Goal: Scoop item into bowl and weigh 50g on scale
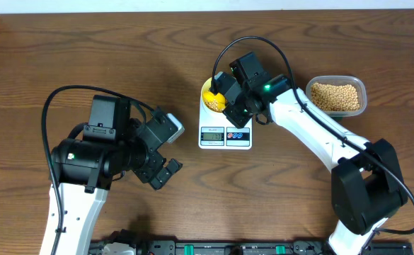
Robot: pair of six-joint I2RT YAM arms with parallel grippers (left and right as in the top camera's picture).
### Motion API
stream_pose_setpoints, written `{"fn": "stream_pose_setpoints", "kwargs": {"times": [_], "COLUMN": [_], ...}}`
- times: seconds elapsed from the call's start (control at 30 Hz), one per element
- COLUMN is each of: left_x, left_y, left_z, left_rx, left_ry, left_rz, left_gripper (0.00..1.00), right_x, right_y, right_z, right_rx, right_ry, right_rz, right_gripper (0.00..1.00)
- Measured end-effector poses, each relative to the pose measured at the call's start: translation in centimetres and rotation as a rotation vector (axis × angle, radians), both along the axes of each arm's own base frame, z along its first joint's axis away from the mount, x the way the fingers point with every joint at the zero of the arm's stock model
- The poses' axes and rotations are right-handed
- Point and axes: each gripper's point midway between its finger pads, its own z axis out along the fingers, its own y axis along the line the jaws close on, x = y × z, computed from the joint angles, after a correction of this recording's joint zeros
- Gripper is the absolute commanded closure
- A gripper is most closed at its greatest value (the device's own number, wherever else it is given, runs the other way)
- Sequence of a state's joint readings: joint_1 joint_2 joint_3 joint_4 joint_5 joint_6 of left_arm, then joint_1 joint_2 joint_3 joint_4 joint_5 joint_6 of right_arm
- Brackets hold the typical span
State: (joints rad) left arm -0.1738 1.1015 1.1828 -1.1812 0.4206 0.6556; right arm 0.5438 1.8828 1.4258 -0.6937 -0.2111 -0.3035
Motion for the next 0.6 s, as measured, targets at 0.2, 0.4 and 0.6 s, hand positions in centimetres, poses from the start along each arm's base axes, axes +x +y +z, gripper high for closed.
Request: {"fn": "stream_pose_setpoints", "kwargs": {"times": [0.2, 0.4, 0.6], "left_x": [0.0, 0.0, 0.0], "left_y": [0.0, 0.0, 0.0], "left_z": [0.0, 0.0, 0.0], "left_rx": [0.0, 0.0, 0.0], "left_ry": [0.0, 0.0, 0.0], "left_rz": [0.0, 0.0, 0.0], "left_gripper": [0.0, 0.01, 0.0], "right_x": [0.2, -0.1, 0.1], "right_y": [-0.2, -0.9, -1.4], "right_z": [0.2, 0.3, 1.2], "right_rx": [0.018, 0.092, 0.2], "right_ry": [0.011, 0.095, 0.164], "right_rz": [-0.01, -0.042, -0.069], "right_gripper": [0.99, 0.99, 0.99]}}
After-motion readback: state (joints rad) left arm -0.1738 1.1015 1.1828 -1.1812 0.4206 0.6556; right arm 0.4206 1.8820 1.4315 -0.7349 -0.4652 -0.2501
